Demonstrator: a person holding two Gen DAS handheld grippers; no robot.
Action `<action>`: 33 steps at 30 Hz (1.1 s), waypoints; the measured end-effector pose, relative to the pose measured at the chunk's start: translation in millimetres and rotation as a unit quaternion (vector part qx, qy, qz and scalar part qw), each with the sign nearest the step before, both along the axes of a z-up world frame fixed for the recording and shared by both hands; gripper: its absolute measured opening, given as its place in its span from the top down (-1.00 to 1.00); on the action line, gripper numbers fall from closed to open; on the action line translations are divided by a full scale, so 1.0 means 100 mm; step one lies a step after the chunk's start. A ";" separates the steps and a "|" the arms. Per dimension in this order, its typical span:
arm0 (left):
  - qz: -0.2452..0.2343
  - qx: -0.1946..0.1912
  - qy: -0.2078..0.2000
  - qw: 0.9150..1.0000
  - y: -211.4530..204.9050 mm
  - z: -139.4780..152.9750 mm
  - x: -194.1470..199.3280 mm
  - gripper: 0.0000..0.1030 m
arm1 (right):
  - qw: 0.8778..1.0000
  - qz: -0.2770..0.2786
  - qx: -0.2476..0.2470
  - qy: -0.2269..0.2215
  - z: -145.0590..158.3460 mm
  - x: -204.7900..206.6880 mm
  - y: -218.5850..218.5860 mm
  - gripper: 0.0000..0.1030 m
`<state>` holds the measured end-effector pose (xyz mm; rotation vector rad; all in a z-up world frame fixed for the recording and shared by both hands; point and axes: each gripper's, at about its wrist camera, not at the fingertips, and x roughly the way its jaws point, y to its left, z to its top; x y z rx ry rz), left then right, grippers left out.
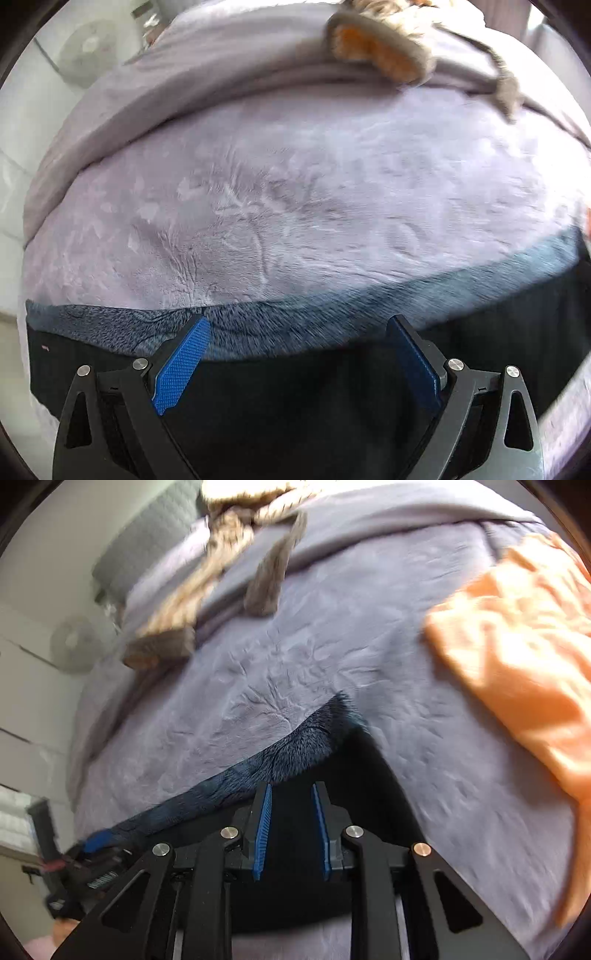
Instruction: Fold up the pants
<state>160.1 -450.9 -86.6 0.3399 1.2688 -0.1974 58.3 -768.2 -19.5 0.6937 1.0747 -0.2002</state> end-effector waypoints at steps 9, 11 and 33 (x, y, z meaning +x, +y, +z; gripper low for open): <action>-0.006 0.022 0.024 0.999 0.32 -0.01 -0.20 -0.88 | 0.999 -0.046 0.006 0.026 -0.14 -0.02 -0.25 0.49; -0.009 0.025 0.028 0.999 0.37 0.06 -0.36 -0.88 | 0.999 -0.037 0.005 0.028 -0.07 -0.11 -0.21 0.25; -0.030 0.030 0.049 0.998 0.75 0.99 -1.59 -0.88 | 0.994 0.035 0.080 0.061 0.37 -0.87 0.73 -0.09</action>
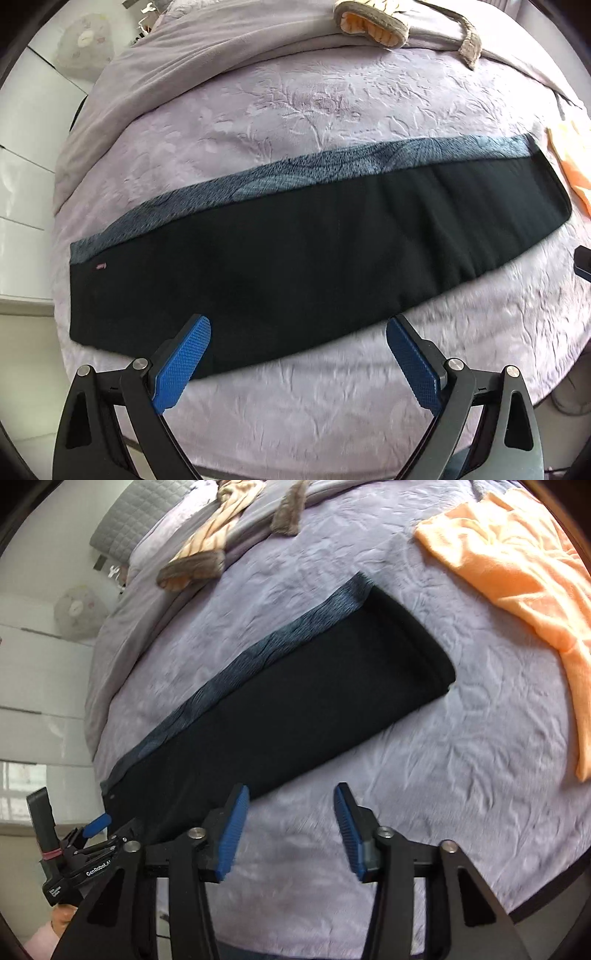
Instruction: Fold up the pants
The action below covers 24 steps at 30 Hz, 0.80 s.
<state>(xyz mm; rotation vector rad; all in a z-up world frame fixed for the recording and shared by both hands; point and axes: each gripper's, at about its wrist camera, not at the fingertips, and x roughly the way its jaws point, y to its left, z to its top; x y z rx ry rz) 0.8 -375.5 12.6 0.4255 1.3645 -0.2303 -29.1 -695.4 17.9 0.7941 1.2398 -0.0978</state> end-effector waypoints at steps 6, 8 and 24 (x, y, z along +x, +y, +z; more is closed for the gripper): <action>0.017 -0.003 0.006 1.000 0.10 0.07 -0.19 -0.88 | 0.999 0.038 0.007 -0.002 0.09 -0.06 0.22 -0.11; 0.019 -0.001 0.003 1.000 0.11 0.10 -0.23 -0.88 | 0.999 0.045 0.009 -0.002 0.10 -0.06 0.27 -0.11; 0.045 0.004 -0.018 0.999 0.31 0.20 -0.40 -0.88 | 0.998 0.066 0.021 -0.009 0.12 -0.10 0.37 -0.22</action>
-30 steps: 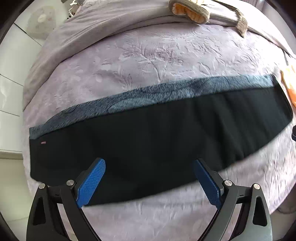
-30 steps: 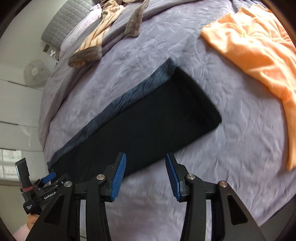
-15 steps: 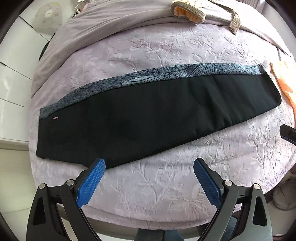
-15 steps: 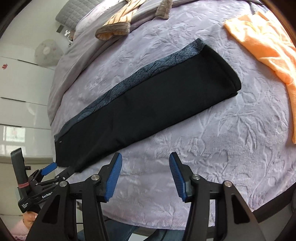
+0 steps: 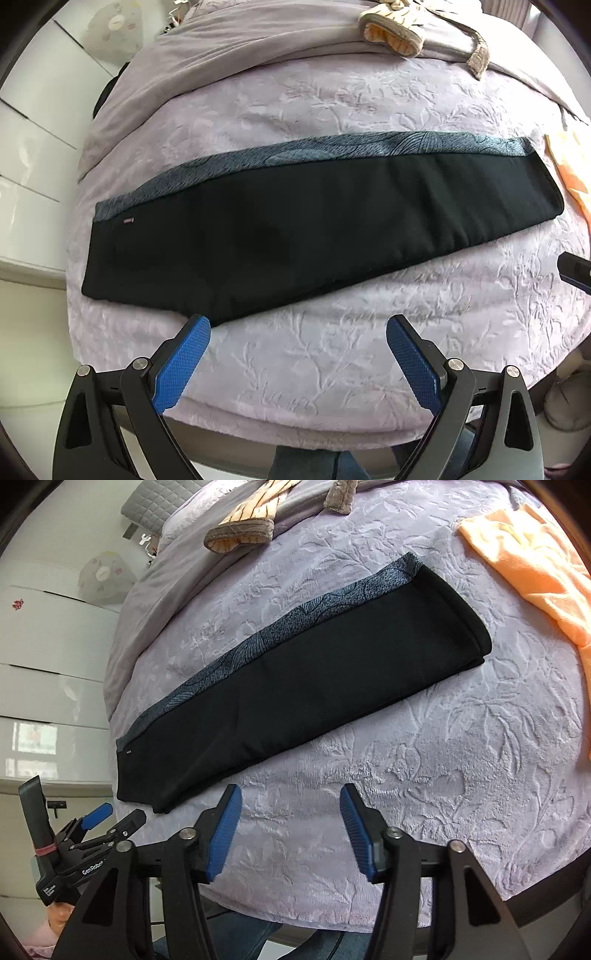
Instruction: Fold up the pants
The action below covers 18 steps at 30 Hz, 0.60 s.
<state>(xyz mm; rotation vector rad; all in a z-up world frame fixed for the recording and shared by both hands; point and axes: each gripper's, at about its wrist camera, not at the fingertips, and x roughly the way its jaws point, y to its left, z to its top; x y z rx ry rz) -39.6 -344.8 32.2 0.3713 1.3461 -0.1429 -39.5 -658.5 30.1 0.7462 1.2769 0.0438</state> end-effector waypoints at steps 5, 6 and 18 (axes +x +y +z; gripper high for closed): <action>0.022 -0.004 -0.002 1.000 0.29 -0.01 -0.05 -0.88 | 1.000 0.016 0.002 0.007 -0.08 0.04 0.11 -0.28; 0.028 -0.007 -0.005 1.000 0.36 0.00 -0.04 -0.88 | 1.000 0.020 0.001 0.010 -0.09 0.07 0.15 -0.29; 0.099 -0.085 0.001 0.991 1.92 -0.20 0.26 -0.88 | 0.996 0.088 -0.029 0.011 0.01 0.71 1.41 -0.44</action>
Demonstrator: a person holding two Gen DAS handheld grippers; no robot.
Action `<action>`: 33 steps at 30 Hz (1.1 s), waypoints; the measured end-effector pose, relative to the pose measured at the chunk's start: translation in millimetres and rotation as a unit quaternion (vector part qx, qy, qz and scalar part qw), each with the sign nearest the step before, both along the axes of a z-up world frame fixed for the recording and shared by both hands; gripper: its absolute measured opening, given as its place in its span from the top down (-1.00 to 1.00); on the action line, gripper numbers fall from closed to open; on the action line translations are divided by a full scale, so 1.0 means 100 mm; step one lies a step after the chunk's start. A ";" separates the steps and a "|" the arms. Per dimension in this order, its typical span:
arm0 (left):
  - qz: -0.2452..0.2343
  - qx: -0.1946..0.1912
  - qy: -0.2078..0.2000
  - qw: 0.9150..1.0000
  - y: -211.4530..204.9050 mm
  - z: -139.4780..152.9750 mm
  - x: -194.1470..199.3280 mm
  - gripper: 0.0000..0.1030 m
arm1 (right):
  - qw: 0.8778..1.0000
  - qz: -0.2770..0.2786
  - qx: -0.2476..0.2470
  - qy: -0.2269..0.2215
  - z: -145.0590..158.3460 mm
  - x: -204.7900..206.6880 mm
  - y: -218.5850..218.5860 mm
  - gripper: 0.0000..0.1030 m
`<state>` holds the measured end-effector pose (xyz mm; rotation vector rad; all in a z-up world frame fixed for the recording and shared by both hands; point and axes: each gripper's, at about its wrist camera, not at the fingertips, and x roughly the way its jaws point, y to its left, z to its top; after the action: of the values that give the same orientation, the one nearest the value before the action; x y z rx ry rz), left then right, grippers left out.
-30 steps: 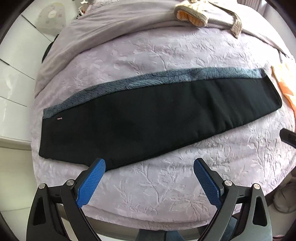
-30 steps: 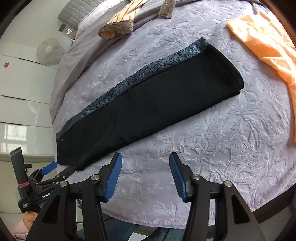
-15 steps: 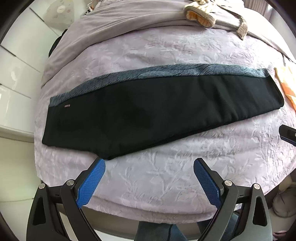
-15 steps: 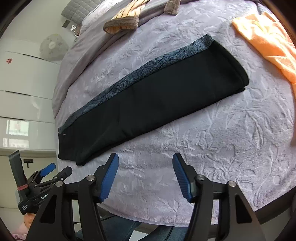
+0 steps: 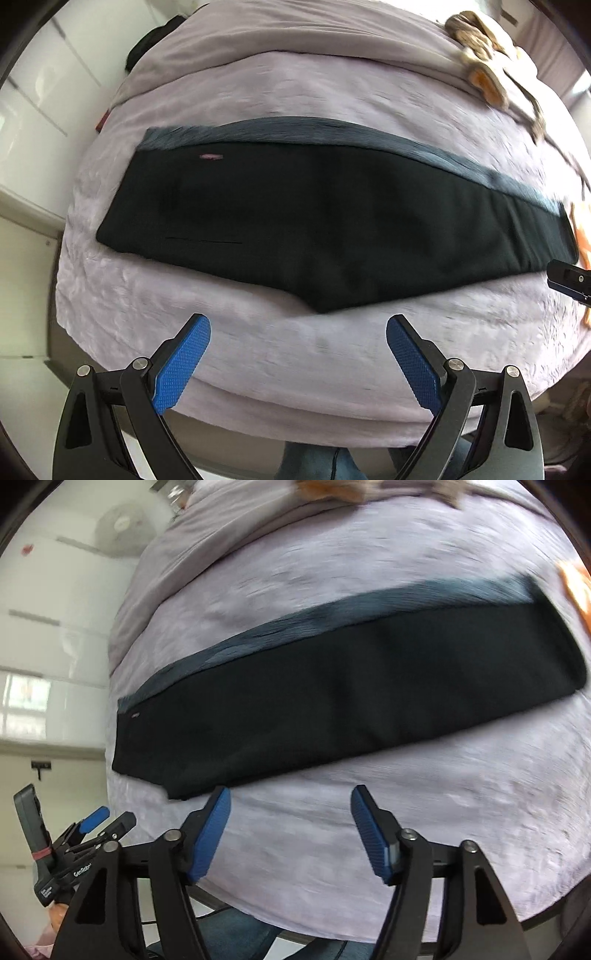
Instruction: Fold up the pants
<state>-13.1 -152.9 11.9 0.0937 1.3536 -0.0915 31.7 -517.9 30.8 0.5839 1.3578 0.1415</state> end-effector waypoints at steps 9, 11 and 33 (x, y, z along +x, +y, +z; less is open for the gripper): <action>0.091 -0.024 -0.022 0.995 1.40 -0.16 0.46 -0.88 | 0.981 0.193 -0.008 -0.029 0.11 1.04 1.82 -0.53; 0.109 -0.028 -0.029 0.993 1.62 -0.19 0.58 -0.88 | 0.969 0.242 -0.017 -0.040 0.14 1.31 2.22 -0.53; 0.159 -0.057 -0.027 0.985 2.17 -0.96 1.08 -0.88 | 0.877 0.478 -0.022 -0.031 -0.80 3.14 4.84 0.74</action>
<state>94.6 64.0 -84.3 -0.2148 1.2903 0.1010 345.4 -33.9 -49.4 -0.1842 1.4775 0.9206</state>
